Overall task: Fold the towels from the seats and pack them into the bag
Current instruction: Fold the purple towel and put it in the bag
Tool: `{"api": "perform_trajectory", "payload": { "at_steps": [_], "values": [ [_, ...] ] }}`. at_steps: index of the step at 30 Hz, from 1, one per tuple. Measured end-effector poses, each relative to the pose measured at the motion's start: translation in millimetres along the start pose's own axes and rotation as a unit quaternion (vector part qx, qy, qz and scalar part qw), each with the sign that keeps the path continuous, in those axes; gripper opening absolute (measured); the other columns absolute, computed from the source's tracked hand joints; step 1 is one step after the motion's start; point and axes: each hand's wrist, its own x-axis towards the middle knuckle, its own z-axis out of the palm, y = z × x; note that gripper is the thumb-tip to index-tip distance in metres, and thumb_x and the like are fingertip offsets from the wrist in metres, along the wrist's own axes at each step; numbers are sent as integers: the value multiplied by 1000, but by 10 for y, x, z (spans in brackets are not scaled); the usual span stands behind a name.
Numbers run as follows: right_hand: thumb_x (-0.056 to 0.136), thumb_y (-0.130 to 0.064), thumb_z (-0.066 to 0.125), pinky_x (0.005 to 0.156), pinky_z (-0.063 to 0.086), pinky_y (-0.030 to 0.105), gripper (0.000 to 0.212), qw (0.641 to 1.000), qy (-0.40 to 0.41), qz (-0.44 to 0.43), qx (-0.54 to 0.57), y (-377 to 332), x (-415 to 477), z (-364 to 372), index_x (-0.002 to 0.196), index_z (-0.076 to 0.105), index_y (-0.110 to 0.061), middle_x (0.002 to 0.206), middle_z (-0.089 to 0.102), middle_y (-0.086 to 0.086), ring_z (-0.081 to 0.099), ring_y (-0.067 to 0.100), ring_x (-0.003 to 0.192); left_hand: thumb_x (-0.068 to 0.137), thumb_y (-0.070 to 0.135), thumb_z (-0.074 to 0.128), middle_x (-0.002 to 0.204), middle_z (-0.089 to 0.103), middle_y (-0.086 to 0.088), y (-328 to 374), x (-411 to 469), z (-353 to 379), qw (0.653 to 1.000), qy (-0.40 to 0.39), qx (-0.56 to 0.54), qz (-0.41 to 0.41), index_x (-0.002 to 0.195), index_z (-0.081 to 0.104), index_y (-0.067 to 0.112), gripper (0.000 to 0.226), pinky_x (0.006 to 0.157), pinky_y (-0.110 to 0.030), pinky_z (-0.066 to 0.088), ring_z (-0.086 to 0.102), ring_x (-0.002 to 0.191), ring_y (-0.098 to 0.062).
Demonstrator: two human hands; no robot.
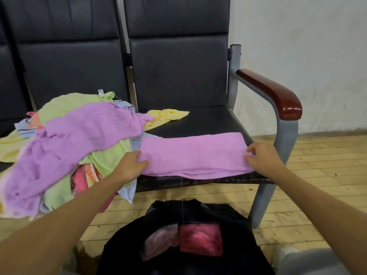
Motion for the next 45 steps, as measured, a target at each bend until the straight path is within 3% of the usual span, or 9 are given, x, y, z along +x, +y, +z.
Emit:
{"api": "perform_trajectory", "payload": {
  "at_steps": [1,3,8,13,20,25,30,36,45],
  "values": [
    [90,-18,66,76,46,28,26,1000,-12,27,10,-7,46,26,110,63,-1,103,63,12,60,25,91,93,17,60,97,59,-11,33,25,20,1000,22,-5,-18,97,59,-1,18,70,-24,41,53,98,-28],
    [84,-16,73,72,47,31,28,995,-45,83,30,-38,111,39,103,62,0,89,59,10,58,23,85,90,13,64,93,47,-7,128,88,67,997,28,-15,-72,83,44,8,21,62,-25,33,44,90,-22],
    [75,-5,76,85,54,38,21,974,-100,165,119,-139,158,-18,86,59,1,81,55,8,59,28,91,82,9,73,114,47,-13,333,234,102,986,-22,-32,-159,125,45,-3,53,79,-30,39,47,102,-25],
    [77,-3,73,75,50,36,28,955,-136,191,181,-166,105,-62,73,46,-7,82,49,6,52,24,82,74,0,75,121,58,-18,310,259,60,964,-38,-182,-191,126,47,-4,59,82,-38,54,59,103,-31],
    [81,-13,74,54,41,27,28,941,-156,203,221,-107,61,-142,97,54,-1,85,53,8,51,19,71,73,2,80,106,69,-23,158,52,-137,913,-82,-305,-258,117,57,-5,51,53,-34,59,68,76,-30],
    [79,-6,75,74,51,36,32,900,-142,244,331,-93,56,-109,104,56,-1,99,60,14,58,26,85,89,20,68,78,65,-12,86,-57,-192,891,-35,-383,-242,96,59,1,21,40,-21,49,61,61,-21],
    [92,-22,66,57,42,31,18,873,-176,266,370,-99,18,-45,91,55,-9,83,57,10,50,21,68,96,15,55,40,55,-1,173,-61,-205,850,-26,-469,-238,82,56,7,17,30,-14,36,49,29,-10],
    [94,-10,59,70,51,36,11,891,-149,251,347,-53,65,-16,101,55,-2,91,60,13,59,26,80,96,16,51,80,58,-7,597,54,-209,882,35,-449,-139,98,58,8,10,49,-21,44,56,66,-15],
    [96,-5,49,57,43,27,15,870,-172,238,395,-25,48,-36,83,54,-10,66,49,6,48,17,61,96,19,47,71,50,-3,1581,98,429,942,-16,-328,-73,75,49,15,21,61,-30,43,48,62,-16]
  ]
}}
